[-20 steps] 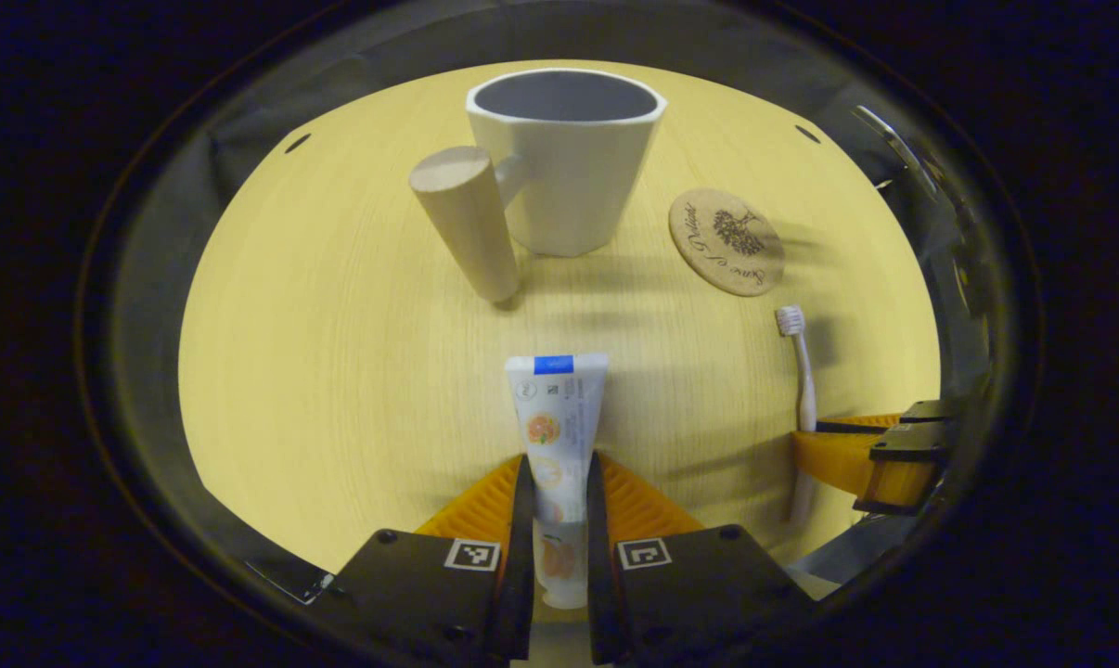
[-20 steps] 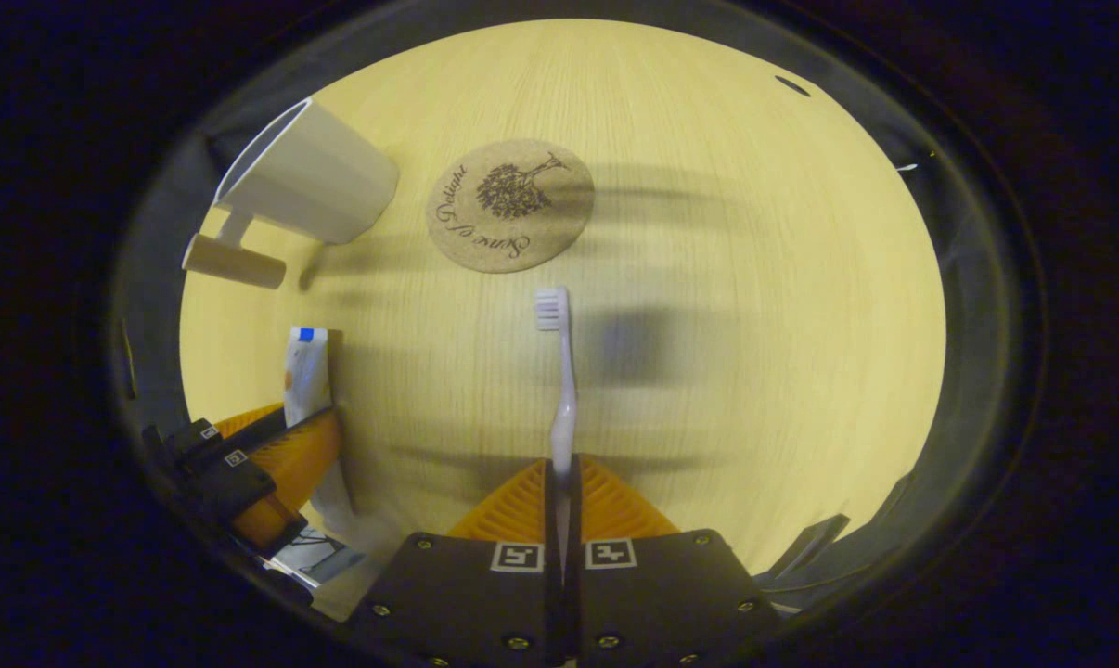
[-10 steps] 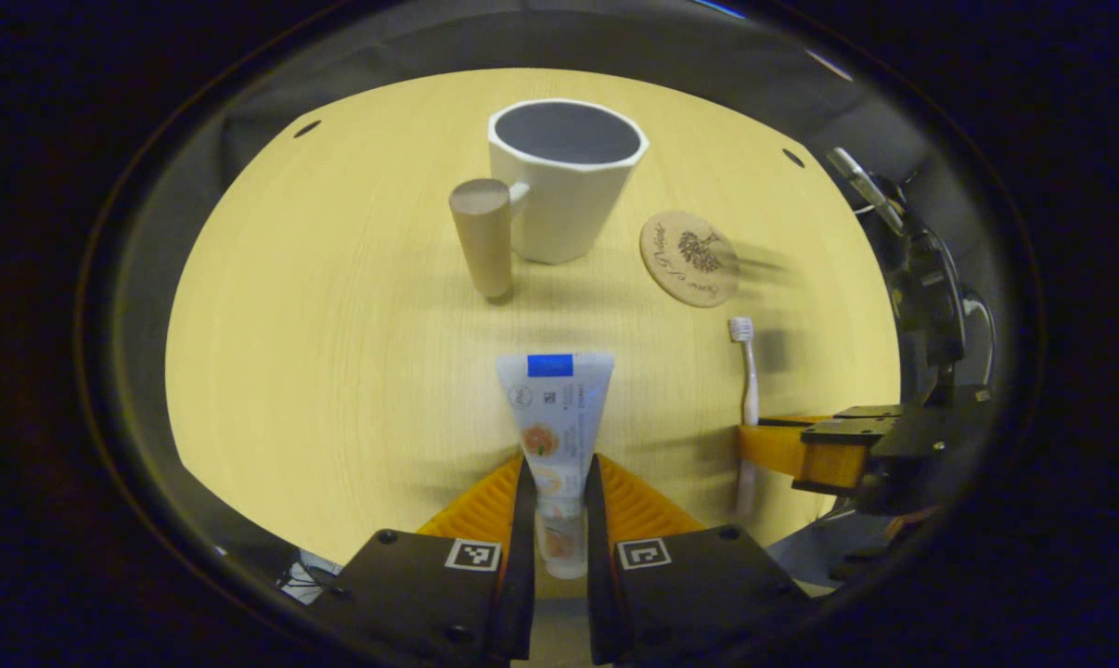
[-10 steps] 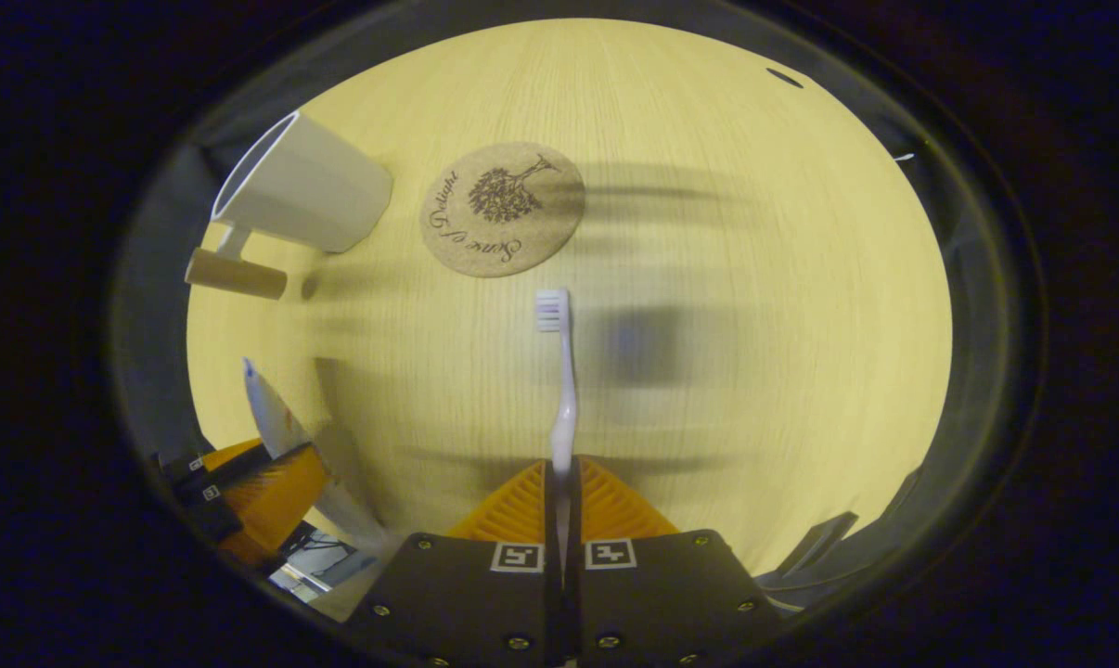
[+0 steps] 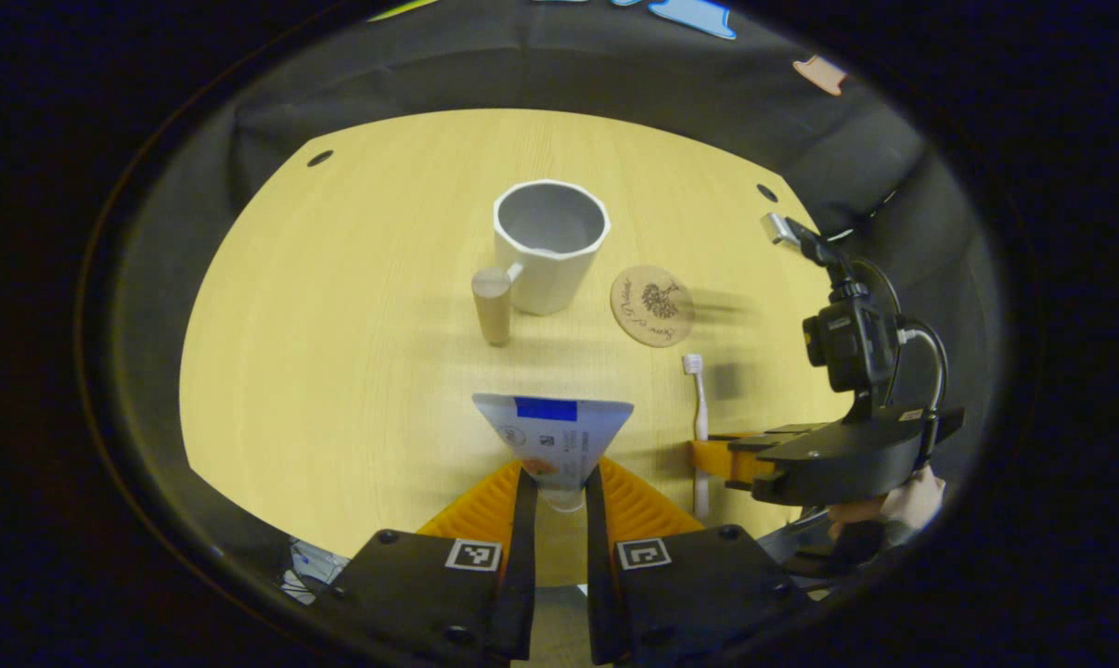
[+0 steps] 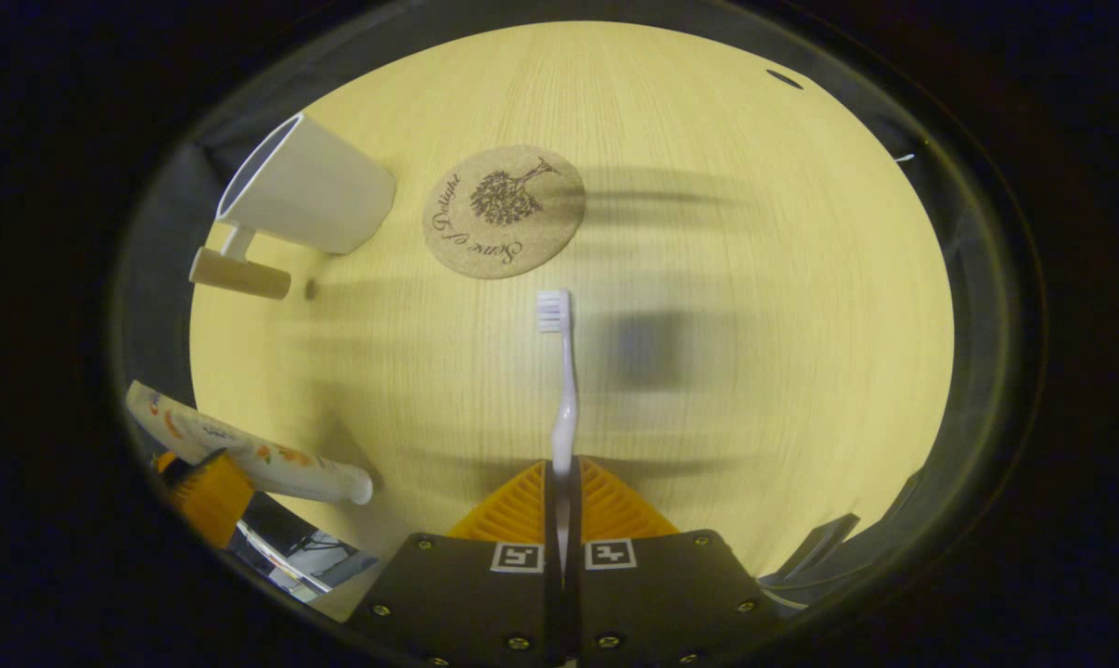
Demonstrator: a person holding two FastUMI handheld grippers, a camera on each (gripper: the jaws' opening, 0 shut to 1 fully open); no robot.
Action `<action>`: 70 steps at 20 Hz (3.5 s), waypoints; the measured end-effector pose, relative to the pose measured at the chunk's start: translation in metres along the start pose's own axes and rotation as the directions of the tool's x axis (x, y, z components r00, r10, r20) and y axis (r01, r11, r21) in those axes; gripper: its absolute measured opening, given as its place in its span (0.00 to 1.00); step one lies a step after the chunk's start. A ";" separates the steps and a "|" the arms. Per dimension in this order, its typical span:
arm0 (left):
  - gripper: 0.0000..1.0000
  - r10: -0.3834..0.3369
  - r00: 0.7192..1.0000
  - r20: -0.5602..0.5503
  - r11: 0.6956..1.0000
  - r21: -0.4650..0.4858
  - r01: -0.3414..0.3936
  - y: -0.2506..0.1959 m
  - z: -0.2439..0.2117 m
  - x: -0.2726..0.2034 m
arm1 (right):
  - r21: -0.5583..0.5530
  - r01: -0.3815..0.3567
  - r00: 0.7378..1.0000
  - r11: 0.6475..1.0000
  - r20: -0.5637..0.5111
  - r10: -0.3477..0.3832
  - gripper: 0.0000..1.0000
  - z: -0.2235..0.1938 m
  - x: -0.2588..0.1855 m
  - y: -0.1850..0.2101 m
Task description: Put the toothbrush and toothpaste on the desktop into the cup, then pick up the cup and place it on the coaster on the desktop.
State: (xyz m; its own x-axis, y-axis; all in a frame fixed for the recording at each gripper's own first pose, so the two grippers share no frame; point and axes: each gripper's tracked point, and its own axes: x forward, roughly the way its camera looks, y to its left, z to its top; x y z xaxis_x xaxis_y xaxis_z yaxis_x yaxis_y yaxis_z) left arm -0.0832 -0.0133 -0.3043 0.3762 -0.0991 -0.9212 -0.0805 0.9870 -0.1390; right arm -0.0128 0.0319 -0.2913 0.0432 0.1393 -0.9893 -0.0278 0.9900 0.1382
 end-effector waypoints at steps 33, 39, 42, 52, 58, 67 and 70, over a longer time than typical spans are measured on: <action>0.31 -0.011 0.973 0.229 0.995 0.099 -0.012 0.025 0.208 0.025 | 0.096 -0.021 0.999 0.995 0.043 0.017 0.02 0.000 -0.001 -0.001; 0.30 0.012 0.974 0.226 0.989 0.140 -0.045 0.028 0.188 0.059 | 0.101 -0.014 0.999 0.995 0.045 0.010 0.02 0.000 -0.001 -0.001; 0.31 0.017 0.972 0.234 0.989 0.140 -0.051 0.027 0.183 0.071 | 0.097 -0.012 0.999 0.995 0.050 0.007 0.02 -0.001 -0.001 -0.001; 0.36 -0.005 0.966 0.259 0.990 0.134 -0.031 0.023 0.180 0.077 | 0.082 -0.013 0.997 0.997 0.079 0.007 0.02 -0.001 -0.001 -0.001; 0.87 -0.016 0.950 0.311 0.987 0.158 -0.035 0.030 0.179 0.054 | 0.120 -0.049 0.993 0.992 0.110 0.036 0.02 0.001 -0.004 -0.003; 0.88 -0.008 0.927 0.374 0.997 0.076 -0.022 0.062 0.166 0.005 | 0.187 -0.144 0.951 0.972 0.298 0.083 0.02 0.051 -0.064 0.005; 0.87 -0.008 0.923 0.386 0.999 0.043 -0.010 0.077 0.160 -0.009 | 0.172 -0.172 0.923 0.970 0.373 0.097 0.02 0.078 -0.093 0.014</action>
State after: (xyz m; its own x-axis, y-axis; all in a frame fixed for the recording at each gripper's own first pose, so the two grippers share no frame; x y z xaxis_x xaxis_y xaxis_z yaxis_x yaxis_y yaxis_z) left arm 0.0549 0.0836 -0.2487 0.7036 -0.0502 -0.7088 -0.0444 0.9925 -0.1143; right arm 0.0611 0.0343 -0.1934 0.4100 0.2330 -0.8818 0.1378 0.9399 0.3125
